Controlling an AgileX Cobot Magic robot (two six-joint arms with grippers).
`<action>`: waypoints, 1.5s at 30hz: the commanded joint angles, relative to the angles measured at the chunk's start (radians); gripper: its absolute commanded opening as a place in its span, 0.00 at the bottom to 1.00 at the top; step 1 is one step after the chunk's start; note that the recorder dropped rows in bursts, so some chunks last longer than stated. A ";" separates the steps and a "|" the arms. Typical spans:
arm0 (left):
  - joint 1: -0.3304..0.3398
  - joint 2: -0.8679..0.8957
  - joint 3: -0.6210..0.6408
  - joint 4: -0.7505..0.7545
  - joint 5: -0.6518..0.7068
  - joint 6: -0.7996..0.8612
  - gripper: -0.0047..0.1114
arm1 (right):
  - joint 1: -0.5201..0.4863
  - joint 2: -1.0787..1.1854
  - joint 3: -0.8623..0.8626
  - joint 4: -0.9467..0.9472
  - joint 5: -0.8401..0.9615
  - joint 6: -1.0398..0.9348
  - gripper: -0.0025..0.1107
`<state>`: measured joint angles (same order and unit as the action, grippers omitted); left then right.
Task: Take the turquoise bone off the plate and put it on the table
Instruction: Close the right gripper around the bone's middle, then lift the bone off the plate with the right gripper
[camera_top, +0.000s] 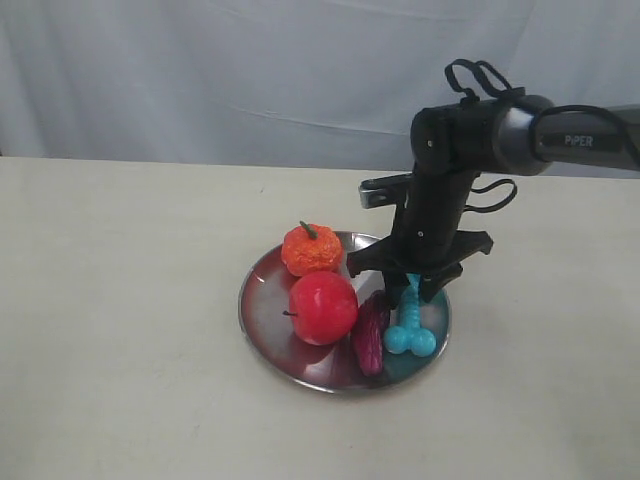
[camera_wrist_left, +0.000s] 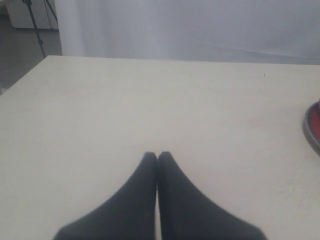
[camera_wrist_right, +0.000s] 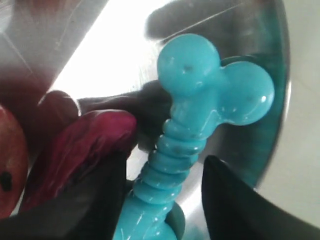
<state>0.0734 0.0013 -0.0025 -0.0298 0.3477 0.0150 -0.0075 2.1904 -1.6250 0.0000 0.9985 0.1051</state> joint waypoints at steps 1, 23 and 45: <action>0.004 -0.001 0.003 -0.003 -0.005 -0.004 0.04 | 0.001 0.006 -0.002 -0.005 -0.006 0.008 0.40; 0.004 -0.001 0.003 0.002 -0.005 -0.004 0.04 | -0.001 0.053 -0.002 -0.032 -0.023 0.029 0.40; 0.004 -0.001 0.003 0.004 -0.005 -0.004 0.04 | -0.001 -0.291 -0.002 -0.206 0.019 0.058 0.02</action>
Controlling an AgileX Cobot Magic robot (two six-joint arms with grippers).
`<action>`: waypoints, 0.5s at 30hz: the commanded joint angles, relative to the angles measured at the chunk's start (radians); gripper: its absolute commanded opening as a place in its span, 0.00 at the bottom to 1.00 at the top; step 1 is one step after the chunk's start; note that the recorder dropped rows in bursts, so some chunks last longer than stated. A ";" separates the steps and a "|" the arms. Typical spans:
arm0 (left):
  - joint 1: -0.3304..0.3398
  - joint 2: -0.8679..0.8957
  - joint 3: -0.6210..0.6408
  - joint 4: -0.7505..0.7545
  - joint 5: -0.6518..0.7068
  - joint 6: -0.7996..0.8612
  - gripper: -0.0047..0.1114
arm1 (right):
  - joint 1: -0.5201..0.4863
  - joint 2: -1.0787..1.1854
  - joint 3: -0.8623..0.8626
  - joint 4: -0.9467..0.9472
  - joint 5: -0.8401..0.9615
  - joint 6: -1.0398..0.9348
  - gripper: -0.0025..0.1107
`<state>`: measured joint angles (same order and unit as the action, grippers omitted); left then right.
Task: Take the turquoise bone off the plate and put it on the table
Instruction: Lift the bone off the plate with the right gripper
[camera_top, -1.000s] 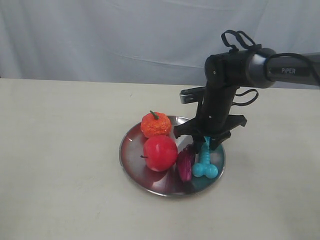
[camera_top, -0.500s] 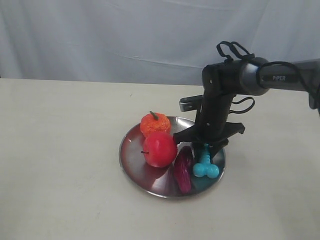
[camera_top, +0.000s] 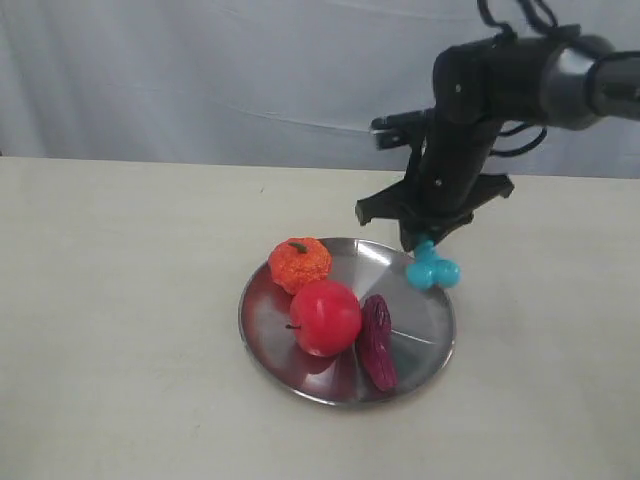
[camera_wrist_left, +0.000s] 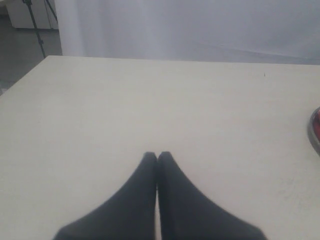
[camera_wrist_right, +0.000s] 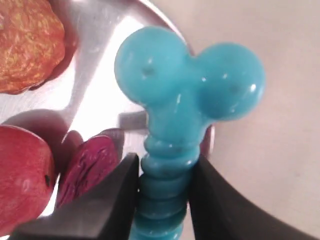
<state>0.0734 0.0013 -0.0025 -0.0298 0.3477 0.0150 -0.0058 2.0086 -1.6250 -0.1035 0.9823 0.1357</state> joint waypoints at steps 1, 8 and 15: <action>0.004 -0.001 0.003 0.004 -0.005 -0.004 0.04 | -0.004 -0.145 -0.002 -0.138 0.039 0.041 0.02; 0.004 -0.001 0.003 0.004 -0.005 -0.004 0.04 | -0.108 -0.362 -0.002 -0.191 0.076 0.059 0.02; 0.004 -0.001 0.003 0.004 -0.005 -0.004 0.04 | -0.294 -0.391 0.001 -0.037 0.209 -0.063 0.02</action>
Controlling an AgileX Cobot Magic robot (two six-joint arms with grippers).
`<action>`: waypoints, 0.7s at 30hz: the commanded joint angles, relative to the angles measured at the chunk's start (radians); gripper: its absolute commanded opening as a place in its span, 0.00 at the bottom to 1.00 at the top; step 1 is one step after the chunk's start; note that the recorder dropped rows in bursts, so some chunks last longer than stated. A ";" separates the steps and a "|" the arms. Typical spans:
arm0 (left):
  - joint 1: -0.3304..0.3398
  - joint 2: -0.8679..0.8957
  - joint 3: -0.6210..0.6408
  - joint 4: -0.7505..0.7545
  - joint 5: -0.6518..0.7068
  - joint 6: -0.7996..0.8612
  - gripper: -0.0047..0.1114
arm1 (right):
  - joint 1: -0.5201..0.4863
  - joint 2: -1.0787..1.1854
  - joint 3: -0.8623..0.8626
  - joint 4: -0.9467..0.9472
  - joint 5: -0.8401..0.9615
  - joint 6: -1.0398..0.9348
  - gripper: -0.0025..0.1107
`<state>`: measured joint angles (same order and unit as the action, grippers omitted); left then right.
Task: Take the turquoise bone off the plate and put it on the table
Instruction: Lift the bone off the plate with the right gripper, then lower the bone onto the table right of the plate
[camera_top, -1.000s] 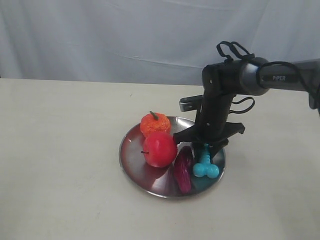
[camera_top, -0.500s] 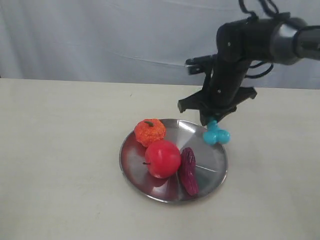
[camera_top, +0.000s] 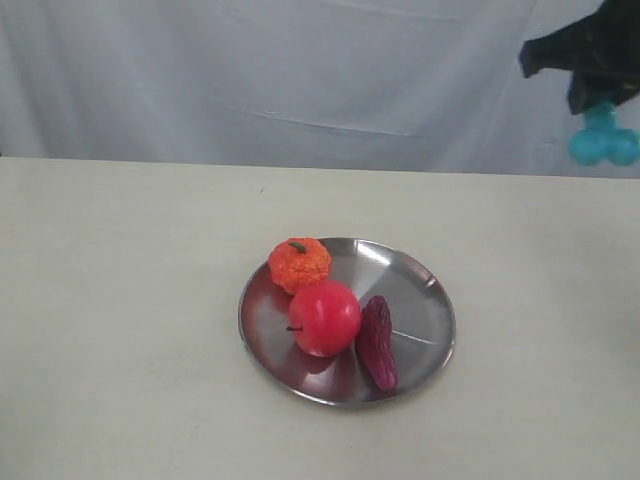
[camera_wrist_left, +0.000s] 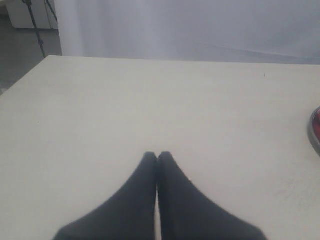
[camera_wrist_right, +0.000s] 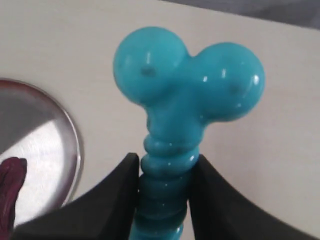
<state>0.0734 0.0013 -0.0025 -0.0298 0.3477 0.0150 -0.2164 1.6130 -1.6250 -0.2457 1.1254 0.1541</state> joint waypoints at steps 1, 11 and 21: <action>0.004 -0.001 0.003 0.004 -0.005 -0.004 0.04 | -0.104 0.008 0.008 0.145 0.068 -0.105 0.02; 0.004 -0.001 0.003 0.004 -0.005 -0.004 0.04 | -0.141 0.129 0.251 0.220 -0.183 -0.126 0.02; 0.004 -0.001 0.003 0.004 -0.005 -0.004 0.04 | -0.139 0.352 0.343 0.319 -0.296 -0.162 0.02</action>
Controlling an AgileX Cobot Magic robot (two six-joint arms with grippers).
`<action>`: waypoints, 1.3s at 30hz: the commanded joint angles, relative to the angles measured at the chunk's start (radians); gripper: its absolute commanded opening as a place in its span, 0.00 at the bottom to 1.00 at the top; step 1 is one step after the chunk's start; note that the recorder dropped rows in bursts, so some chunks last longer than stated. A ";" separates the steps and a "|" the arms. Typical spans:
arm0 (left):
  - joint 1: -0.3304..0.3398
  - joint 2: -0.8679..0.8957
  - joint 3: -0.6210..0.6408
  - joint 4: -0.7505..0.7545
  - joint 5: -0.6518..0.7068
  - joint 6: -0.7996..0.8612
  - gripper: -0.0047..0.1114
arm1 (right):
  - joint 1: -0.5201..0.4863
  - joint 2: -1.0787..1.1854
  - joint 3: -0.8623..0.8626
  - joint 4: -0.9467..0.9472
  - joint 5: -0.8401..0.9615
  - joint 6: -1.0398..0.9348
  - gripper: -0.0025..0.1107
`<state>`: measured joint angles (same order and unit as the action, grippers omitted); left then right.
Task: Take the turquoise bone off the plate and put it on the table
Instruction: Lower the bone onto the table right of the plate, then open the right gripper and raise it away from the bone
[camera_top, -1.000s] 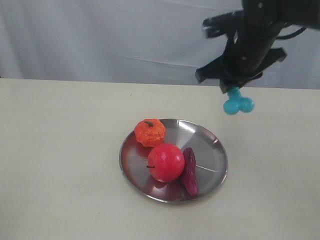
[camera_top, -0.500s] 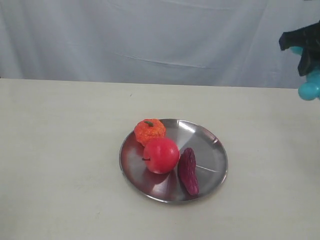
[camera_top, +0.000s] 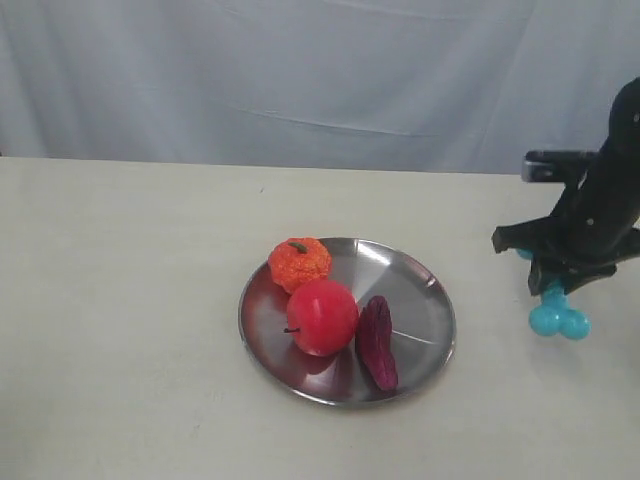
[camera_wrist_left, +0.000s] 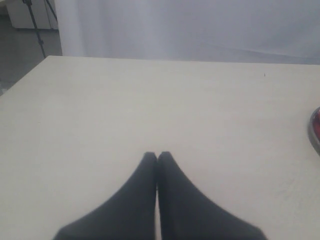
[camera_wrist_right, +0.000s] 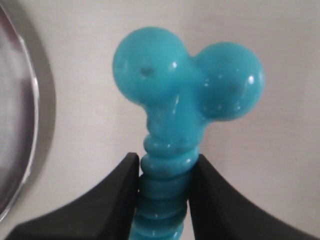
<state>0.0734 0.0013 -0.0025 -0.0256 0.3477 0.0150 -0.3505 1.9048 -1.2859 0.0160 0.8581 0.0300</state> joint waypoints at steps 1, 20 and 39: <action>0.004 -0.001 0.003 -0.001 -0.005 -0.004 0.04 | -0.003 0.074 0.004 0.074 -0.031 -0.053 0.02; 0.004 -0.001 0.003 -0.001 -0.005 -0.004 0.04 | 0.079 0.133 0.008 0.072 -0.108 -0.083 0.42; 0.004 -0.001 0.003 -0.001 -0.005 -0.004 0.04 | 0.079 -0.402 -0.125 0.024 -0.043 -0.083 0.02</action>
<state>0.0734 0.0013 -0.0025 -0.0256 0.3477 0.0150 -0.2705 1.6395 -1.4058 0.0607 0.8491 -0.0461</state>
